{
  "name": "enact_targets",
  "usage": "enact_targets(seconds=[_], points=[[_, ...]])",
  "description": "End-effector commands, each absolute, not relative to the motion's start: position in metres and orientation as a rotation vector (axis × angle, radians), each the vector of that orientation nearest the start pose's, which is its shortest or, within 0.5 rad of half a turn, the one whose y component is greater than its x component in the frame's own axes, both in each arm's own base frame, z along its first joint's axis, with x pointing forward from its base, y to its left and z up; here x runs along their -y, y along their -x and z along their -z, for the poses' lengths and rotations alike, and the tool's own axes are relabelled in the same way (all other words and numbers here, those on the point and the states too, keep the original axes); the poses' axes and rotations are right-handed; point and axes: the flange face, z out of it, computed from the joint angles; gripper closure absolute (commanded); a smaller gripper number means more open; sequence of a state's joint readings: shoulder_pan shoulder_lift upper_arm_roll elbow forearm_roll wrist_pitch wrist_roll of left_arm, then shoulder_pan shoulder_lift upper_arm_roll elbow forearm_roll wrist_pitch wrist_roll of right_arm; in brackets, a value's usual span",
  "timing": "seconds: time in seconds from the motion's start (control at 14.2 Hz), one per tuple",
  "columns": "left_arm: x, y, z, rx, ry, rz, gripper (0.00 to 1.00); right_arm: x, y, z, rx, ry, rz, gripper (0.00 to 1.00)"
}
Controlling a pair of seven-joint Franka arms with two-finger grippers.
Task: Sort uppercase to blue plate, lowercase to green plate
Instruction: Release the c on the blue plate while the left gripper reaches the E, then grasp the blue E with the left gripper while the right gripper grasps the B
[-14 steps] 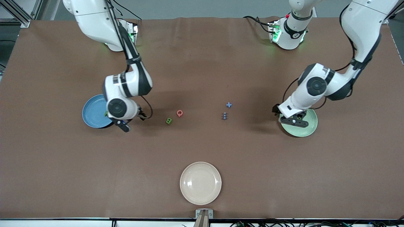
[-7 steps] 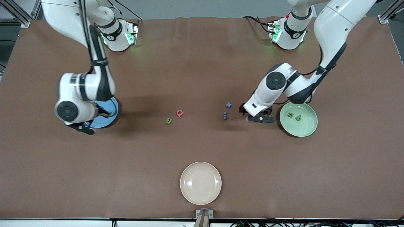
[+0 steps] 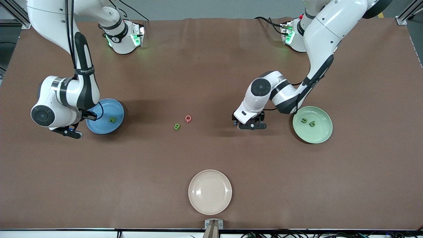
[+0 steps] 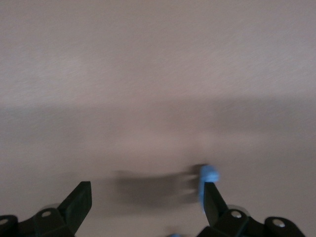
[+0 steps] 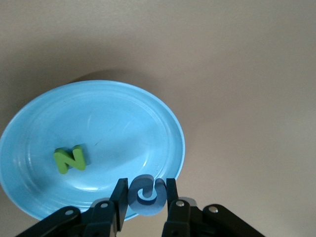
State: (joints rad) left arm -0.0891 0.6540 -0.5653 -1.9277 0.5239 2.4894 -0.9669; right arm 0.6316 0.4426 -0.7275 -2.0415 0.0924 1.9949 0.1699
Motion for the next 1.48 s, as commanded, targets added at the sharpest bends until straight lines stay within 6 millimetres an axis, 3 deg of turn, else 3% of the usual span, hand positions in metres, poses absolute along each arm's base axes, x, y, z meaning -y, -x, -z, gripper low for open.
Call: enact_targets(seconds=[0.0, 0.28, 0.49, 0.71, 0.92, 1.34, 1.41], points=[[0.390, -0.517, -0.201, 0.051, 3.206, 0.094, 0.00, 0.039, -0.545, -0.257, -0.560, 3.250, -0.592, 0.00], [0.412, -0.518, -0.193, 0.087, 3.221, 0.093, 0.01, 0.015, -0.549, -0.261, -0.663, 3.175, -0.559, 0.00], [0.414, -0.510, -0.182, 0.064, 3.187, 0.092, 0.12, -0.034, -0.550, -0.270, -0.797, 3.161, -0.506, 0.00], [0.409, -0.507, -0.178, 0.059, 3.148, 0.056, 0.40, -0.097, -0.549, -0.276, -0.953, 3.109, -0.452, 0.00], [0.407, -0.507, -0.181, 0.057, 3.136, 0.054, 0.65, -0.142, -0.550, -0.284, -0.943, 3.031, -0.421, 0.00], [0.403, -0.510, -0.185, 0.065, 3.112, 0.043, 0.99, -0.218, -0.543, -0.286, -0.816, 3.001, -0.270, 0.00], [0.400, -0.513, -0.190, 0.068, 3.112, 0.049, 1.00, -0.231, -0.541, -0.286, -0.801, 2.988, -0.237, 0.00]])
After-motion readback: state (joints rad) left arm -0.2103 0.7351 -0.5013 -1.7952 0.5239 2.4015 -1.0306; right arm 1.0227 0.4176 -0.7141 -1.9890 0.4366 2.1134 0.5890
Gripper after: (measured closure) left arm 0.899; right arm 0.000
